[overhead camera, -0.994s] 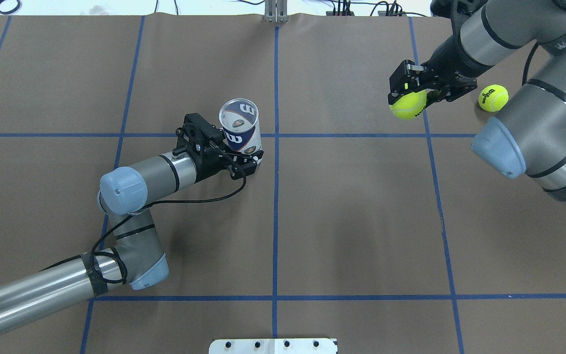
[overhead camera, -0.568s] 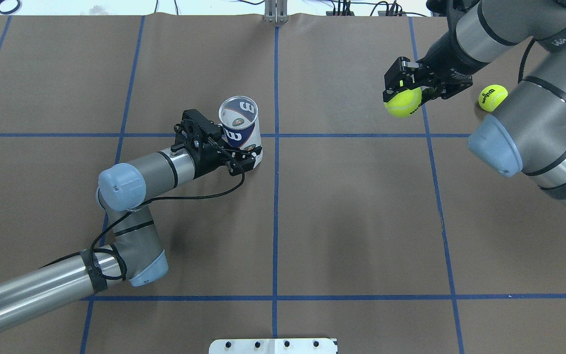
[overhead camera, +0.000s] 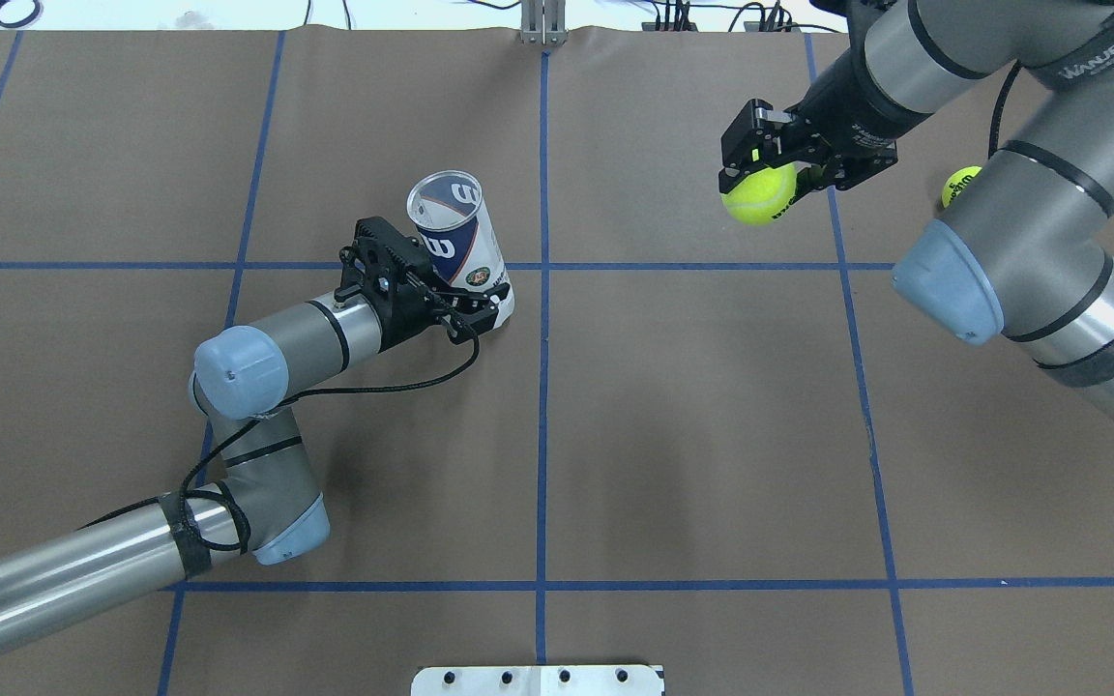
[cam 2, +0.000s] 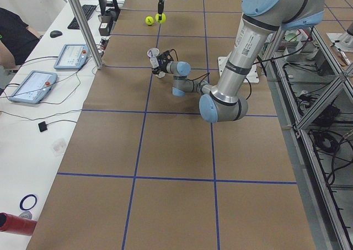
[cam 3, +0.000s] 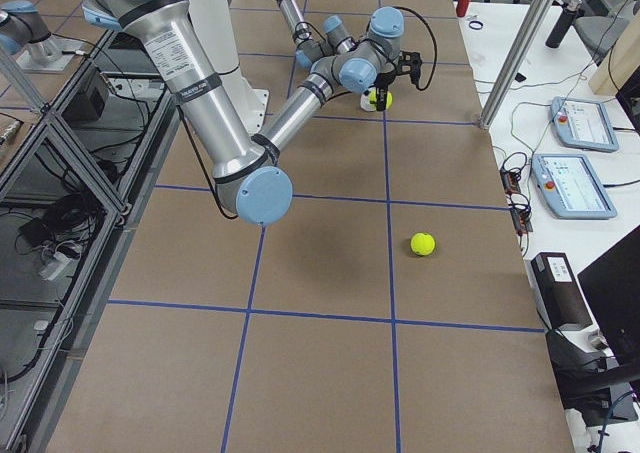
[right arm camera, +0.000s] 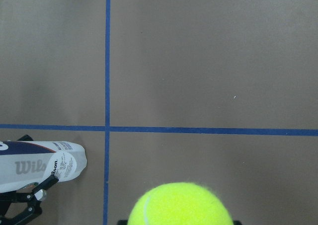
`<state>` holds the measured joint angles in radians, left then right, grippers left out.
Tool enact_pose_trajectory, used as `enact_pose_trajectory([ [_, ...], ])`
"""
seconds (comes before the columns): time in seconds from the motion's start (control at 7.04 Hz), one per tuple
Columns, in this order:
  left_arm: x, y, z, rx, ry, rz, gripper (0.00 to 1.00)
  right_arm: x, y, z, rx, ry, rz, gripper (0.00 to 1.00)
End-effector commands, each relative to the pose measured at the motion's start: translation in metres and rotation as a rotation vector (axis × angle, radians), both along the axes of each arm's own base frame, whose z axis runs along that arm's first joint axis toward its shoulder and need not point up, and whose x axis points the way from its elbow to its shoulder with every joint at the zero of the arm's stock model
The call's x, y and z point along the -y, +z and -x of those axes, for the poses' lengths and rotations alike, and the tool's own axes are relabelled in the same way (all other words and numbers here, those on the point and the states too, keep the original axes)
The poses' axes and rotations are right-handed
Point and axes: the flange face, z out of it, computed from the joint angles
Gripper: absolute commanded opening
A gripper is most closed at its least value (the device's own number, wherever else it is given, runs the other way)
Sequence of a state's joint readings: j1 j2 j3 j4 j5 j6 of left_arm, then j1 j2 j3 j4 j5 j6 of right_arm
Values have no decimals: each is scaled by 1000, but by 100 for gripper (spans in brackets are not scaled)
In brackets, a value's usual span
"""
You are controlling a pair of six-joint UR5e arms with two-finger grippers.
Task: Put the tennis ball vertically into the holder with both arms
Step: 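Carry the ball with the right gripper over the can's open top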
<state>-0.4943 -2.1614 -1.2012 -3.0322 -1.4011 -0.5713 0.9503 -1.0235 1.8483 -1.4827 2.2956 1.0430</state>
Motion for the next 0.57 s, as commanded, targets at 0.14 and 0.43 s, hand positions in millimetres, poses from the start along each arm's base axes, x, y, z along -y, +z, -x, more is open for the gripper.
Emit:
enact_pose_trajectory([
  [0.14, 0, -2, 1, -7, 0, -4, 75, 0, -36, 2, 43, 12, 4, 0],
  [0.43, 0, -3, 2, -9, 0, -6, 75, 0, -94, 5, 113, 53, 52, 0],
])
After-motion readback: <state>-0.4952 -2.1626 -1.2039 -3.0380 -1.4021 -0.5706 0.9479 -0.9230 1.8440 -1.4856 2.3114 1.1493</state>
